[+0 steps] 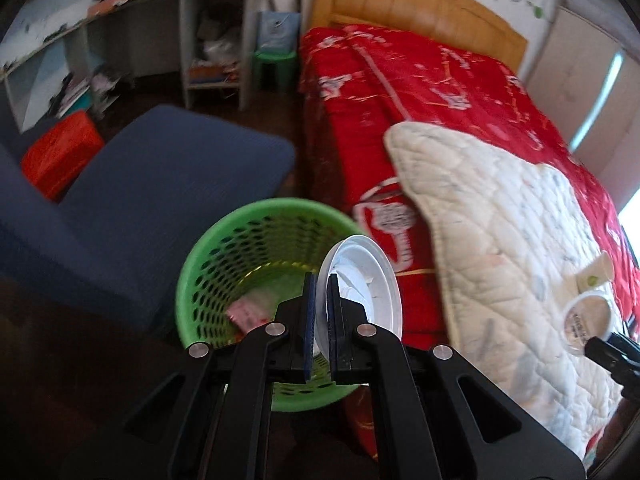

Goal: Collect trash
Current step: 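Carry the white lid and clear cup over the wastebasket and open both tools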

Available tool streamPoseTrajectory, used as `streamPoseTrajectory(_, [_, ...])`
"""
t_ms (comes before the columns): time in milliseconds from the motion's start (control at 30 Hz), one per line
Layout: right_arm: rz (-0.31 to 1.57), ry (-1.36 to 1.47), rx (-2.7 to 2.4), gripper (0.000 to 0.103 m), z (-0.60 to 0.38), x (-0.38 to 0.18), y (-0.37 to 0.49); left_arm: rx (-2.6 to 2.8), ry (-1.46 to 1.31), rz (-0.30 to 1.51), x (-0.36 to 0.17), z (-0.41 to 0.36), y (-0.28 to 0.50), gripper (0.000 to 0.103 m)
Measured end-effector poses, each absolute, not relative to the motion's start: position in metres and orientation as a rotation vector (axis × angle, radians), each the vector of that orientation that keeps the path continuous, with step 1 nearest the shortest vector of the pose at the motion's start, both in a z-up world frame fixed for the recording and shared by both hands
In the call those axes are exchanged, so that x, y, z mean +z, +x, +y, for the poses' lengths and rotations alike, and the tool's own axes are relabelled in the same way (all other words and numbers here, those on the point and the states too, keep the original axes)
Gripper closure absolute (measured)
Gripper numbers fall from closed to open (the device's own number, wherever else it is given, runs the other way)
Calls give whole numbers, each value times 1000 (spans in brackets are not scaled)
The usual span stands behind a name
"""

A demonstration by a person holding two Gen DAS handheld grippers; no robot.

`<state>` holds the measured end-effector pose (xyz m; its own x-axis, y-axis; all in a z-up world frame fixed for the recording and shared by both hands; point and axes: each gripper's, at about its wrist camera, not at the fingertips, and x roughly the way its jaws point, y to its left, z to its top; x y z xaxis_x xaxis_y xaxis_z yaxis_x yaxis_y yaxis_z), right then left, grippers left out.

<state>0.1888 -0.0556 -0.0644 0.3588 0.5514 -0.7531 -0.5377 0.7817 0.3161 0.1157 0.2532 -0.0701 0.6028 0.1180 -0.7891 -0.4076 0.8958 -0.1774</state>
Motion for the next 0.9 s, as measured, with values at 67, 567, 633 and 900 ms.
streamPoseTrajectory(67, [980,7,713,47,-45,-64,188,342,-358,893,-79,262,116,98])
streamPoseTrajectory(567, [1005,-27,778,47,11,-70,185,382,-457,970,-128,298,101,74])
streamPoseTrajectory(633, [1009,-27,791,47,18,-71,185,391,-461,965,-127,302,96,74])
streamPoseTrajectory(900, [1031,-62,847,47,59,-80,182,419,-464,941,-121,310,64,74])
